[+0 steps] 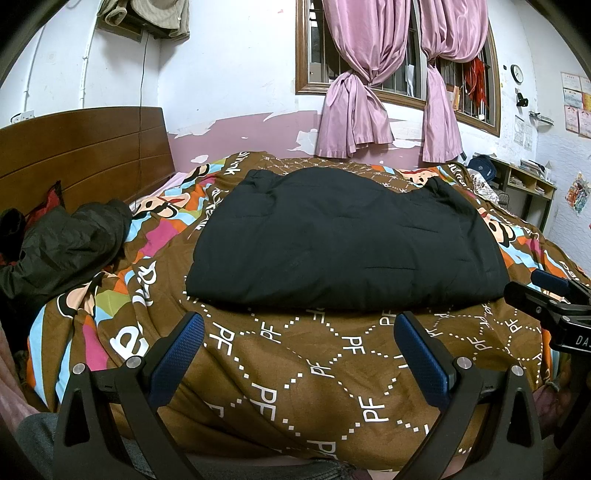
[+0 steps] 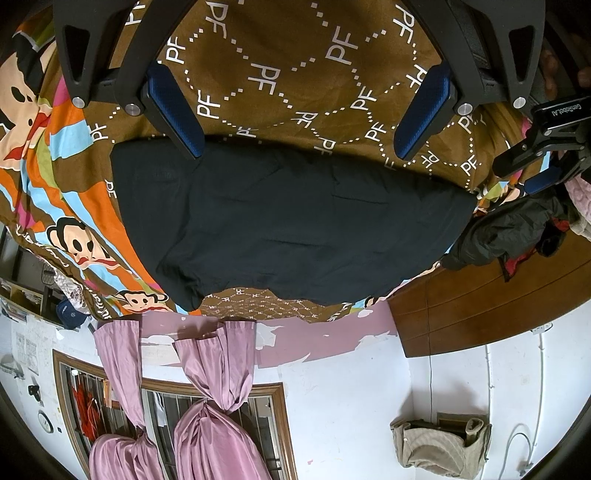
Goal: Fold large clothes
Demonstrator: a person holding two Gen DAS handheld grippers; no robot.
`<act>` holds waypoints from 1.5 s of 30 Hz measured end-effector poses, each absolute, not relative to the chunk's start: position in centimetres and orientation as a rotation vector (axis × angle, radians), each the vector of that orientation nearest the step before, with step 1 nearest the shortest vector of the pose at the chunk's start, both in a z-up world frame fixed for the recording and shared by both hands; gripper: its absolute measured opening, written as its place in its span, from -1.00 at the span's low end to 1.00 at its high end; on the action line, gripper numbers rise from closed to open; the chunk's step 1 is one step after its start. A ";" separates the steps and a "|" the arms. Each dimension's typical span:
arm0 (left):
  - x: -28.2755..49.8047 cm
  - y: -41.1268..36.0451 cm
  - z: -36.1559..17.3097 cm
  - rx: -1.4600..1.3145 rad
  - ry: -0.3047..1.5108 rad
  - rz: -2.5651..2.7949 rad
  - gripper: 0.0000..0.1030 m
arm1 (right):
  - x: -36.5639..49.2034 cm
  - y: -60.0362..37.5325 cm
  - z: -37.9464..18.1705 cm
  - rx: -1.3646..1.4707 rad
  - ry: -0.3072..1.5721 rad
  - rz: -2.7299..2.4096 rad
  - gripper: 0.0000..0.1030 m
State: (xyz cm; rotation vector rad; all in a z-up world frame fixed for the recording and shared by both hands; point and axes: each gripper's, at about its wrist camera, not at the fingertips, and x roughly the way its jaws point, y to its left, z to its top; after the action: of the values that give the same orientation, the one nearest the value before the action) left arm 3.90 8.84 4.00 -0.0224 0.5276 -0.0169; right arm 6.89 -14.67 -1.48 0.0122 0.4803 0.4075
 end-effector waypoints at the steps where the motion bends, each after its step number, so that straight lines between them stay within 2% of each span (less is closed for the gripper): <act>1: 3.9 8.8 4.0 -0.022 0.528 -0.017 0.95 | 6.9 -14.7 -1.5 0.013 0.481 0.407 1.00; 45: 3.1 10.4 4.1 -0.106 0.513 0.012 0.95 | 7.0 -14.8 -1.3 0.011 0.484 0.408 1.00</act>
State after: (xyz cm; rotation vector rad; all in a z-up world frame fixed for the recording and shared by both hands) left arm 3.08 10.35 4.12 -0.1060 0.5128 0.0123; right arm 7.03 -14.83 -1.35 0.0114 0.4841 0.4075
